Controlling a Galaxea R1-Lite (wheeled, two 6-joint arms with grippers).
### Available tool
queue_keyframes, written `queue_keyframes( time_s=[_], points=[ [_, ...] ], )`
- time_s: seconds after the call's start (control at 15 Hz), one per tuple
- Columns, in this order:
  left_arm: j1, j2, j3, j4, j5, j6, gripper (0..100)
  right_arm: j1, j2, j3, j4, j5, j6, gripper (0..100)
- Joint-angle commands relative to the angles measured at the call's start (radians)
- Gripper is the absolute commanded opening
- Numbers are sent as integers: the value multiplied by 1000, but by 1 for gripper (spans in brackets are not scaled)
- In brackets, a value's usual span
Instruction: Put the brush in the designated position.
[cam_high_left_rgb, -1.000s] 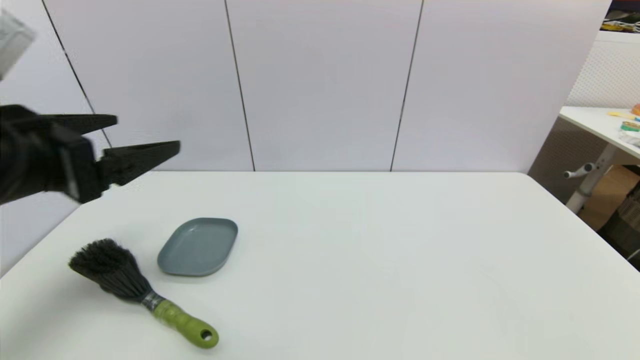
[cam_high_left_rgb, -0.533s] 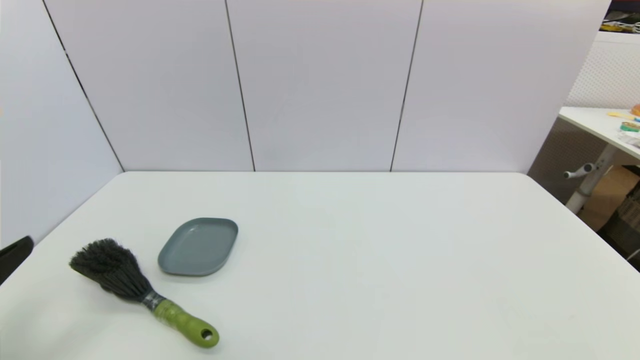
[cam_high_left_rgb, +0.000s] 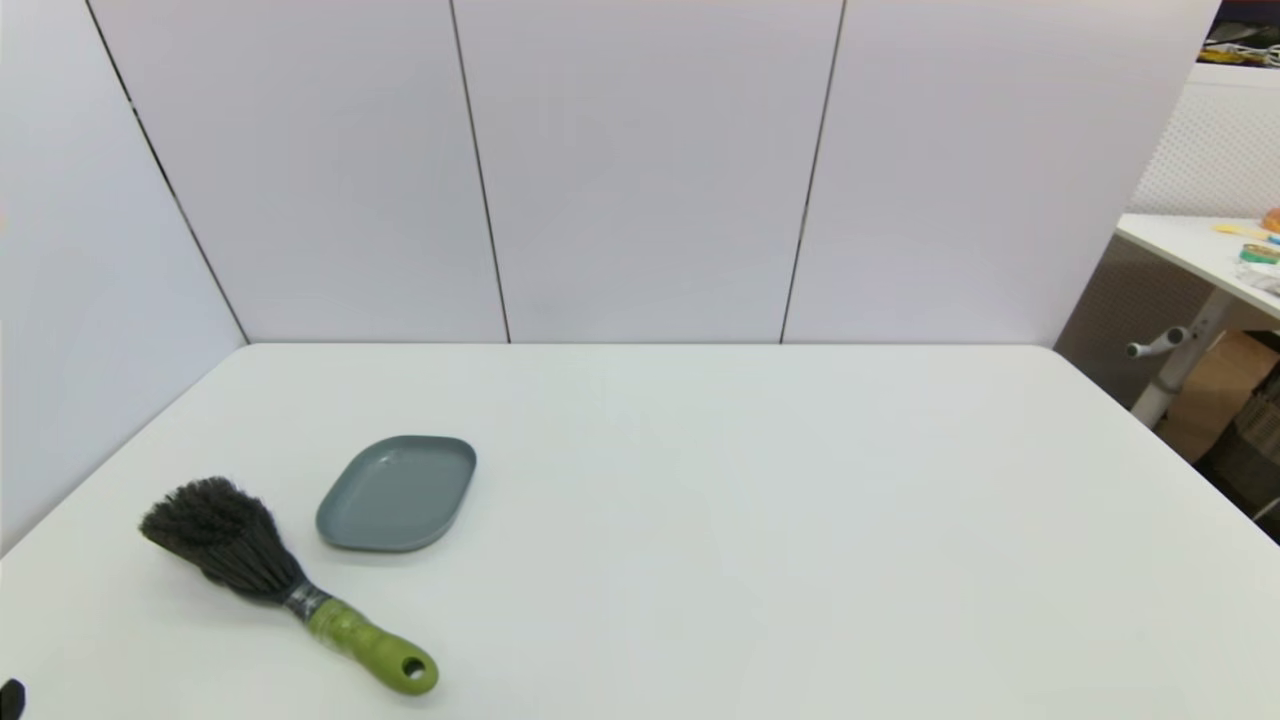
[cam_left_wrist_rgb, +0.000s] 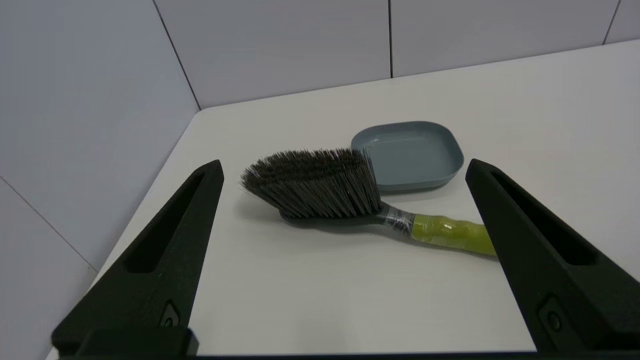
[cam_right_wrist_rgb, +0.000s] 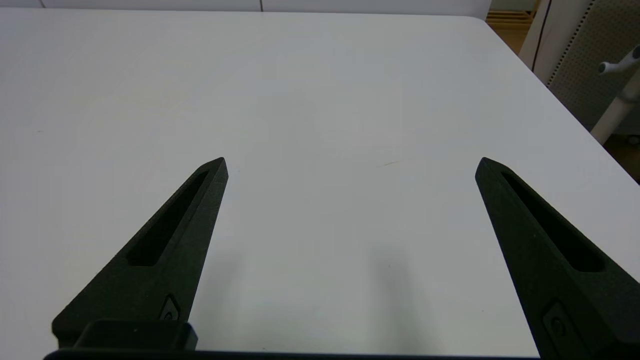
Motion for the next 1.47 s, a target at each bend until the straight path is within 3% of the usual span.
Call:
queue_keyframes(
  time_s=[0.07,0.47,0.93,1.47],
  points=[
    [11,-184,192,-7,0,-2,100,0,1,2,0,0,0,100],
    [11,-182,215,46,0,-11,100,0,1,2,0,0,0,100],
    [11,-182,215,46,27,-182,100,0,1,2,0,0,0,100],
    [11,-182,215,46,27,-180,100,0,1,2,0,0,-2,100]
  ],
)
